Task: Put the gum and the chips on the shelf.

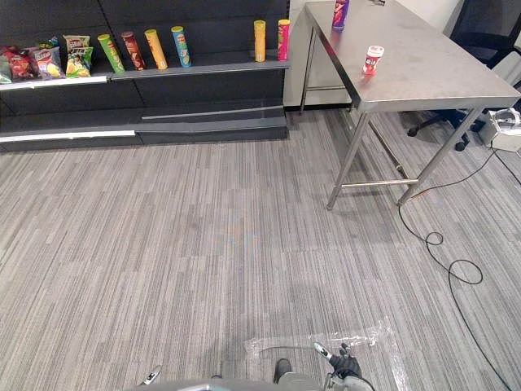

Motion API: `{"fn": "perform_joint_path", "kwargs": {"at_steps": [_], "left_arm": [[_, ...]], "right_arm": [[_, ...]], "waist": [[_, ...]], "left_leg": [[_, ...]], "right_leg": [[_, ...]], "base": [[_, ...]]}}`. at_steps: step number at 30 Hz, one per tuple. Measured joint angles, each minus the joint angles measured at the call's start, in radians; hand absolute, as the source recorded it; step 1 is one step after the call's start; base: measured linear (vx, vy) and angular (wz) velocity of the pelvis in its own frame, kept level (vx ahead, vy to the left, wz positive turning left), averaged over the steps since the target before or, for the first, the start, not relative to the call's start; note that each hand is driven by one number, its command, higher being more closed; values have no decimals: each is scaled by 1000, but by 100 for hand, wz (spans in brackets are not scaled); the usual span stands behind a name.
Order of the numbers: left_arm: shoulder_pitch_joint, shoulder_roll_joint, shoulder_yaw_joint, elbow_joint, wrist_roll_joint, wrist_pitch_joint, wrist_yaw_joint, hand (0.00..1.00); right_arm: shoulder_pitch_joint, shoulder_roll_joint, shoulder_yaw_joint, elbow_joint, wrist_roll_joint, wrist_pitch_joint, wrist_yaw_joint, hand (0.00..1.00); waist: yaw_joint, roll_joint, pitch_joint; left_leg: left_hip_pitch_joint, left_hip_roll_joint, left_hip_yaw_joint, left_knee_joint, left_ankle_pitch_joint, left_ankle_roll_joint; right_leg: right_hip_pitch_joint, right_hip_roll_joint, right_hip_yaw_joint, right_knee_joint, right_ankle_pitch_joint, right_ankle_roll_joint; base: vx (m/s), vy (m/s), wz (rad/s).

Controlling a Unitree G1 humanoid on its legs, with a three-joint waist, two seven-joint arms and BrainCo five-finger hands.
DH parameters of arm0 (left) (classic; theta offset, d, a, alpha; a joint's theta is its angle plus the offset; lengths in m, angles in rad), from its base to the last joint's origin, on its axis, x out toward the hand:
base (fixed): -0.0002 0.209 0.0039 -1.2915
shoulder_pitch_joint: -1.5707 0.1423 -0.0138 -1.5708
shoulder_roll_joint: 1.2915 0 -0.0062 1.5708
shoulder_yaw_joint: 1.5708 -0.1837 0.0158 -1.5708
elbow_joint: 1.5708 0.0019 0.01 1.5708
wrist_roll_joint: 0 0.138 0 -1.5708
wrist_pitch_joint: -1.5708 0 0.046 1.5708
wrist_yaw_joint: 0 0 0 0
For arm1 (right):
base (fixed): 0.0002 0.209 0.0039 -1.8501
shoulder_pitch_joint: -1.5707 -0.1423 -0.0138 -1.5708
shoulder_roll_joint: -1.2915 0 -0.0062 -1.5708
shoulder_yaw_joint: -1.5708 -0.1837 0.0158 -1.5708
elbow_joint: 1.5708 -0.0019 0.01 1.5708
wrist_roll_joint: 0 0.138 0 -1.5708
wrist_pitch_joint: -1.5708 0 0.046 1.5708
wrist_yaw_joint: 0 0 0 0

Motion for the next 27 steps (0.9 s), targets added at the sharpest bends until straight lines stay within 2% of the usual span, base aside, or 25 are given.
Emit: {"fn": "perform_joint_path", "kwargs": {"at_steps": [13,17,20,24,27], "left_arm": [[1,-1,29,-4,4,-11,7,0],[1,0,42,-8,4,-31,6,0],[0,1,41,-8,4,-33,5,0],[-4,5,36,-9,5,-35,15,0],[-16,6,34,-9,4,-32,26,0]], "right_arm": [[-1,16,-14,-4,55,6,16,0],[-8,30,-16,-3,58,11,11,0],[-11,42,-23,-4,56,5,-15,0],[-23,52,-19,-6,0,-18,-89,0],[-42,63,-13,-9,-2,-18,-99,0]], "waist": [[3,-9,4],[7,-23,7],[8,-28,5],[5,-32,4],[4,-30,14]], "left_leg": [[8,0,-3,-1,0,1],[15,0,-5,-1,1,2],[15,-1,-6,-2,2,4],[-13,0,-14,0,7,12],[-51,3,-11,7,14,18]], "right_leg": [[12,2,-2,2,4,-5],[20,1,-7,-3,4,-5],[18,0,-7,-4,3,-5],[-6,0,-15,5,3,-6],[-68,-3,-12,68,-18,-33]], "base": [[0,-12,0],[-35,-19,3],[-12,-6,0],[-2,-5,4],[8,-7,-1]]}}
